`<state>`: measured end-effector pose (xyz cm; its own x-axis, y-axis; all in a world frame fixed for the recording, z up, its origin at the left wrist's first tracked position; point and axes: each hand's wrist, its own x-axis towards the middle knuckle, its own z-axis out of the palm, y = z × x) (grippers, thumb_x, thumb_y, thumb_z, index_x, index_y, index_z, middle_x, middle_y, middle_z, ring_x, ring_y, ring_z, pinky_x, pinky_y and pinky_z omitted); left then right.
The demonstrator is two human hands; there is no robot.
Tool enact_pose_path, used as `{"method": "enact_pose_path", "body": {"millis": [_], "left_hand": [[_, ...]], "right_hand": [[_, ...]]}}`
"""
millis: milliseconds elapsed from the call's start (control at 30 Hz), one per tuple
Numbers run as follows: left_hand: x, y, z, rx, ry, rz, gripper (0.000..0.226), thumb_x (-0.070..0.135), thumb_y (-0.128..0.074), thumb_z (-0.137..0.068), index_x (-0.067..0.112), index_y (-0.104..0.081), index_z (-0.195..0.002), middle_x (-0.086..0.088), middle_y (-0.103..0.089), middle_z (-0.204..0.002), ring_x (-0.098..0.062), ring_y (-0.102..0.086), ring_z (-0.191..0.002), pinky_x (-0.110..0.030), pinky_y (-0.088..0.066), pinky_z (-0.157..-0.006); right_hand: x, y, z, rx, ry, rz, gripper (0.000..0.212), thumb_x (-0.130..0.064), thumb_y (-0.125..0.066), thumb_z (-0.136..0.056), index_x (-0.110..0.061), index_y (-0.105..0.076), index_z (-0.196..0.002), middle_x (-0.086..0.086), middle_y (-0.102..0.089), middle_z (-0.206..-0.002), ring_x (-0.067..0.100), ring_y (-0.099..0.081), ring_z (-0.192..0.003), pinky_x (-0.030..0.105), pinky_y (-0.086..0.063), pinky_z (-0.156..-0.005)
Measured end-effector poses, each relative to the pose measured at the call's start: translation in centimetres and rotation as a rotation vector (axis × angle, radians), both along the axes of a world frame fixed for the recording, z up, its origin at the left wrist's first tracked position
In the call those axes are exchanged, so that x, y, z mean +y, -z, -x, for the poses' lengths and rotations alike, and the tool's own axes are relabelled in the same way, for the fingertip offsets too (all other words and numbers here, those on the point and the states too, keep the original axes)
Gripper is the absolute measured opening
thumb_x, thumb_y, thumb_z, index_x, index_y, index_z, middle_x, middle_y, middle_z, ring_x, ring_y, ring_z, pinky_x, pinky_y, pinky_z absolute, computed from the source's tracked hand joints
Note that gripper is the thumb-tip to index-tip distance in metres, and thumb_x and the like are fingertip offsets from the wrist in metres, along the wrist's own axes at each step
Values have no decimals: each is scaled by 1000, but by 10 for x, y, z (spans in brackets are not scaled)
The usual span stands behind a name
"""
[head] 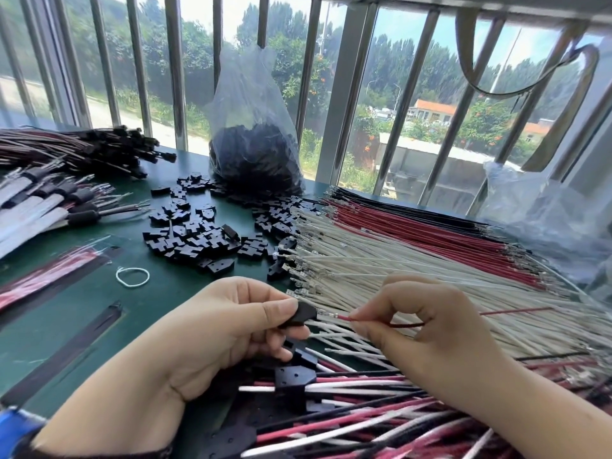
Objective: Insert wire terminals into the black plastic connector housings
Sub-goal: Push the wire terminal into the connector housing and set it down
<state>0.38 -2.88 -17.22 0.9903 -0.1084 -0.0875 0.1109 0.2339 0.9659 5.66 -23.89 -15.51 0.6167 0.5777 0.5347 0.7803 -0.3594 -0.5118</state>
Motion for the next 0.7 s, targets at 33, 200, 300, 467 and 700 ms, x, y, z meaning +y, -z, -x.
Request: {"method": "enact_pose_path", "body": {"millis": [33, 200, 300, 467, 700], "left_hand": [[0, 0, 0, 4, 0, 0, 21, 24, -72, -54, 6, -74, -64, -16, -68, -65, -11, -54, -44, -26, -54, -53], [0, 1, -1, 4, 18, -11, 19, 23, -71, -57, 6, -74, -66, -15, -69, -66, -10, -54, -44, -26, -55, -55], [2, 2, -1, -8, 38, -35, 17, 22, -76, -60, 6, -75, -68, -14, -70, -67, -10, -54, -45, -26, -55, -56], [1, 3, -2, -28, 11, -61, 22, 24, -80, -53, 8, -75, -67, -16, -70, -66, -10, -55, -45, -26, -55, -56], [-3, 5, -1, -84, -12, -148, 10, 14, -82, -63, 10, -75, -69, -17, -70, -67, -11, -58, -48, -24, -56, -57]], "right_hand": [[0, 0, 0, 3, -1, -6, 13, -24, -75, -68, -32, -70, -78, -16, -64, -68, 0, -60, -67, 3, -39, -61], [0, 1, 1, 10, 0, -12, 11, -25, -74, -69, -29, -70, -78, -16, -65, -67, 1, -61, -66, 4, -40, -61], [1, 1, 1, -13, 11, 26, 10, -27, -73, -70, -30, -69, -78, -18, -62, -66, 2, -60, -64, 6, -40, -59], [-1, 1, 2, -159, 35, 118, 5, -26, -70, -72, -29, -67, -75, -20, -56, -65, 0, -55, -62, 15, -44, -57], [7, 2, 2, -155, -25, 116, 6, -36, -62, -78, -32, -64, -82, -14, -57, -68, 2, -55, -65, 23, -46, -59]]}}
